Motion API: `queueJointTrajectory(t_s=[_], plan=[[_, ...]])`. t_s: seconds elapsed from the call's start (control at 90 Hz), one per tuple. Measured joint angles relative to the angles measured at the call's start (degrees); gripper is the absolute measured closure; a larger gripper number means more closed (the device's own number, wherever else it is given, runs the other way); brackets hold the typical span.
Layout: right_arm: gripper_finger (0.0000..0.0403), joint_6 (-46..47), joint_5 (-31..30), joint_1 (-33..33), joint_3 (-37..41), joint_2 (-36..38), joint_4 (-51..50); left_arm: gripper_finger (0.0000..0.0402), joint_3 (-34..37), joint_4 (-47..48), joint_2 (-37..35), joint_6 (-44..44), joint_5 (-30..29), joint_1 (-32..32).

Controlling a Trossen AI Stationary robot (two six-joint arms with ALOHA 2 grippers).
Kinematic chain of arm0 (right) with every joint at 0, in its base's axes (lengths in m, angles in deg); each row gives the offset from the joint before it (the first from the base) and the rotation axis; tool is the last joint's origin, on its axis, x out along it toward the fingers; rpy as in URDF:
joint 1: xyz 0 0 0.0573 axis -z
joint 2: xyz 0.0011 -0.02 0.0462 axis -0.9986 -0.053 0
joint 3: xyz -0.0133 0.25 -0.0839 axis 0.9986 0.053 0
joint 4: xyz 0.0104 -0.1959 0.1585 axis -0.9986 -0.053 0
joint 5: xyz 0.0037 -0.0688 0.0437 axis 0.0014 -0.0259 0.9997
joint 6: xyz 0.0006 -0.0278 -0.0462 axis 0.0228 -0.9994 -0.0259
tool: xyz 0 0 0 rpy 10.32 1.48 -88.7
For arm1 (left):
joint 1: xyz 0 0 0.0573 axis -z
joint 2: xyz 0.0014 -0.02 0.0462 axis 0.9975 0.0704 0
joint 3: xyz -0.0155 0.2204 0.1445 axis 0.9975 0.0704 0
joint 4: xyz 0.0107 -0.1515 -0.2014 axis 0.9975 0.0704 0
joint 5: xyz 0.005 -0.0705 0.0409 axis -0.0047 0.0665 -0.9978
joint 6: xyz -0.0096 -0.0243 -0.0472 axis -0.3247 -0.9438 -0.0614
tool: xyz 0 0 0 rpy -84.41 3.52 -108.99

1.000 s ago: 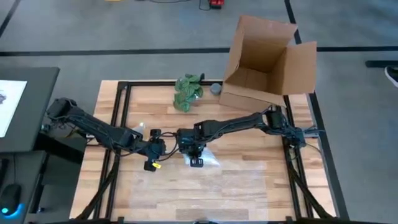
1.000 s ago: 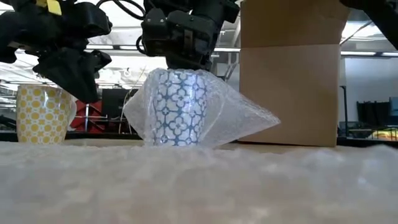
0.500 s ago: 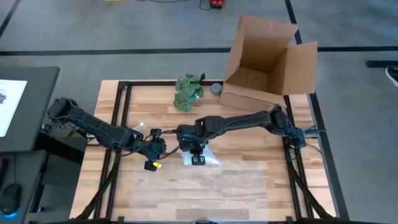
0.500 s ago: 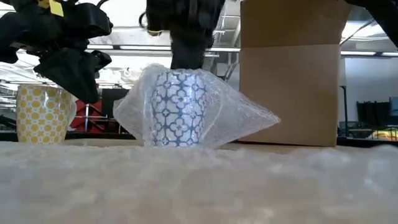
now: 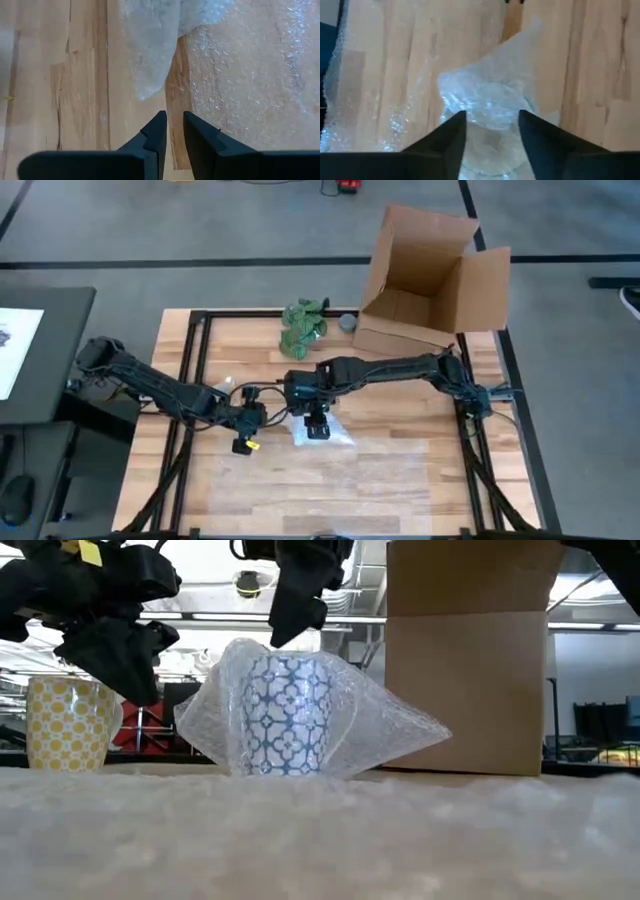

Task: Wrap mug
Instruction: Put the blue wrapped mug into the box

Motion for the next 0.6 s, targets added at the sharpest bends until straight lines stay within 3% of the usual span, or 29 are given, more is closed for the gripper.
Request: queueJointTrajectory(t_s=[0.278, 0.6], plan=[[0.0174, 0.8, -0.4, 0.9, 0.5, -1.9, 5.8, 0.0356, 0.0, -0.4, 0.0, 0.0, 0.0, 0.0], [0.0177, 0.6, -2.6, 0.9, 0.6, -8.9, 0.9, 0.0356, 0.0, -0.3, 0.0, 0.0, 0.1, 0.0]])
